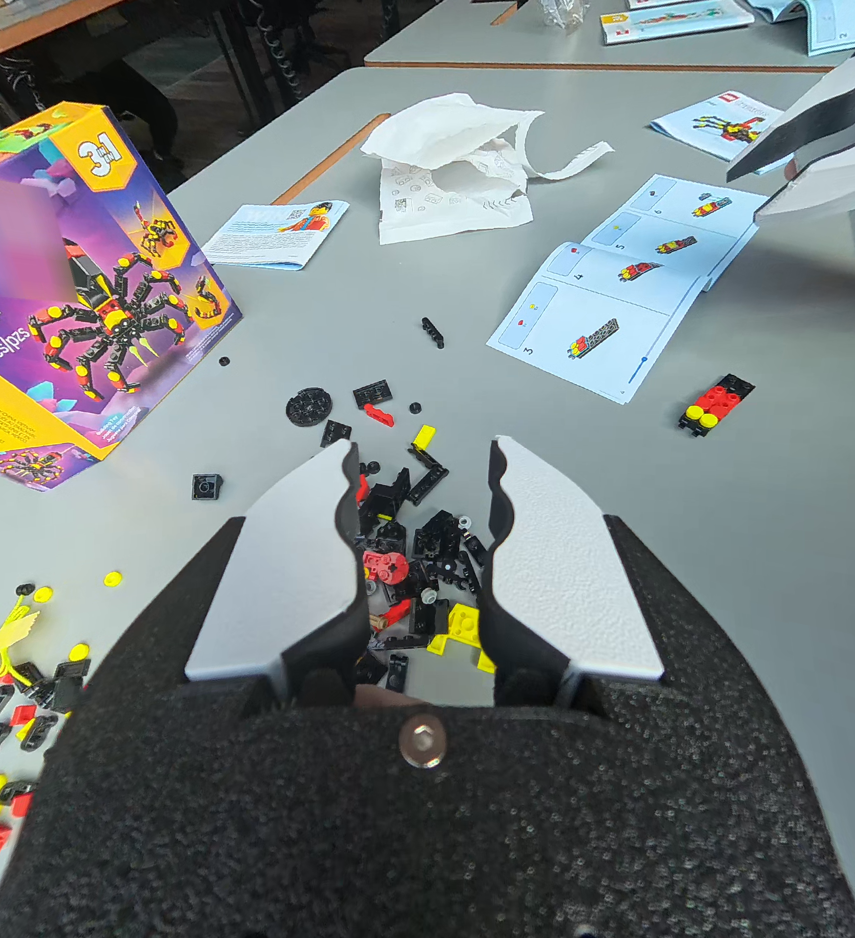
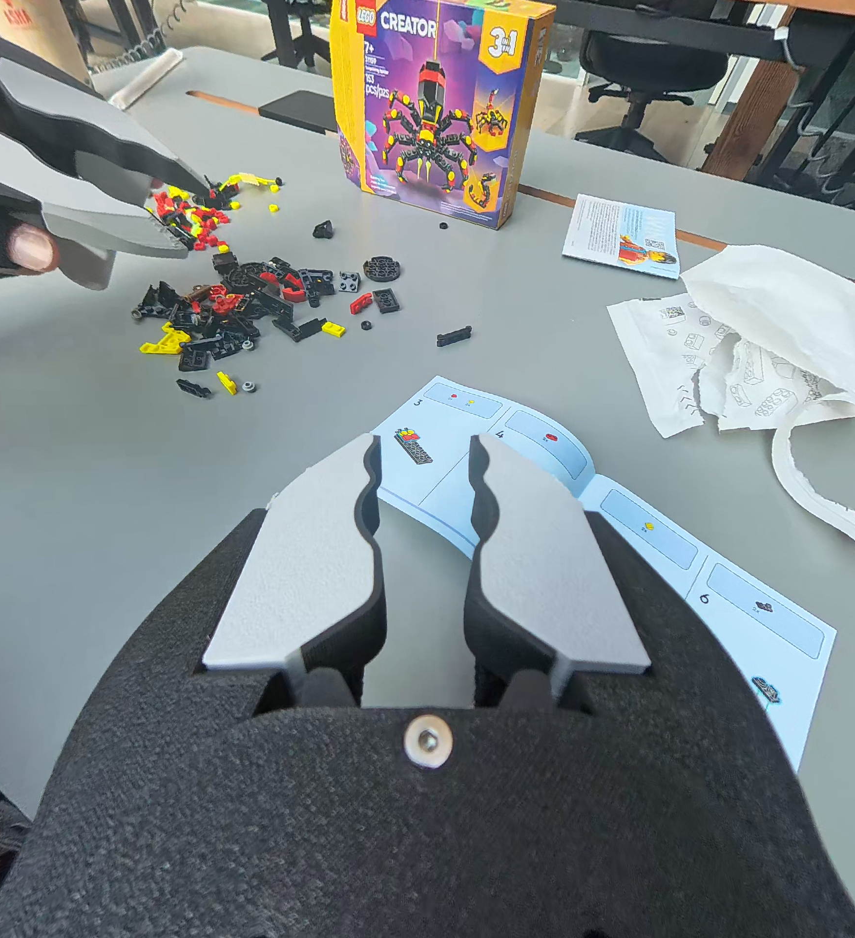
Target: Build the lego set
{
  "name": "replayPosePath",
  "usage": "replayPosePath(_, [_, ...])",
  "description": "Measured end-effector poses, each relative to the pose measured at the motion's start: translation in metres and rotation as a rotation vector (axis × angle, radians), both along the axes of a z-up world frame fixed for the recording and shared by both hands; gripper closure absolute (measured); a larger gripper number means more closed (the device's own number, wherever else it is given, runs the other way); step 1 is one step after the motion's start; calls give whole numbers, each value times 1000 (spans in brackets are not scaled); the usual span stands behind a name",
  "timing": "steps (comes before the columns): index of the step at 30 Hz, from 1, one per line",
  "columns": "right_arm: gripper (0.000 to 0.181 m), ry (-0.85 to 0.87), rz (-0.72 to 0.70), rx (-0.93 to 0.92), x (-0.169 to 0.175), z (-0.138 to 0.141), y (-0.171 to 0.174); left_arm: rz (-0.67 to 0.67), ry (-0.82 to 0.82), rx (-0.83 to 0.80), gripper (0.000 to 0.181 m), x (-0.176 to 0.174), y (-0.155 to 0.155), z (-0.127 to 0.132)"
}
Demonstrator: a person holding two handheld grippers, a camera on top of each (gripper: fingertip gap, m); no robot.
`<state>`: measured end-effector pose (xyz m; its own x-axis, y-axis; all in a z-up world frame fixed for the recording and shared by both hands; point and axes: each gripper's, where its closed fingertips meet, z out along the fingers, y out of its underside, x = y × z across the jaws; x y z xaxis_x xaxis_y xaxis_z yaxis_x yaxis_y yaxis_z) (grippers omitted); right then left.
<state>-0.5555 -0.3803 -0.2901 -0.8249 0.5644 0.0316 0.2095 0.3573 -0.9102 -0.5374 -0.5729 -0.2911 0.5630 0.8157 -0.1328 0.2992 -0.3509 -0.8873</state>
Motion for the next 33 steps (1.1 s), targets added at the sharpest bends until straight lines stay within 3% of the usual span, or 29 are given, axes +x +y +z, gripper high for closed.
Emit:
replayPosePath(1, [149,10,-6,-4,-1,0,-1,4,4,6,132,0,1,0])
replayPosePath(12, [150,100,28,-211,-10,13,-12,-16,77,59,136,2,10,11])
replayPosePath(23, [149,20,48,-144,-10,-1,-13,-2,95,89,138,2,0,9])
replayPosePath(33, [150,-15,89,-134,5,2,-24,-4,112,48,139,7,-3,9])
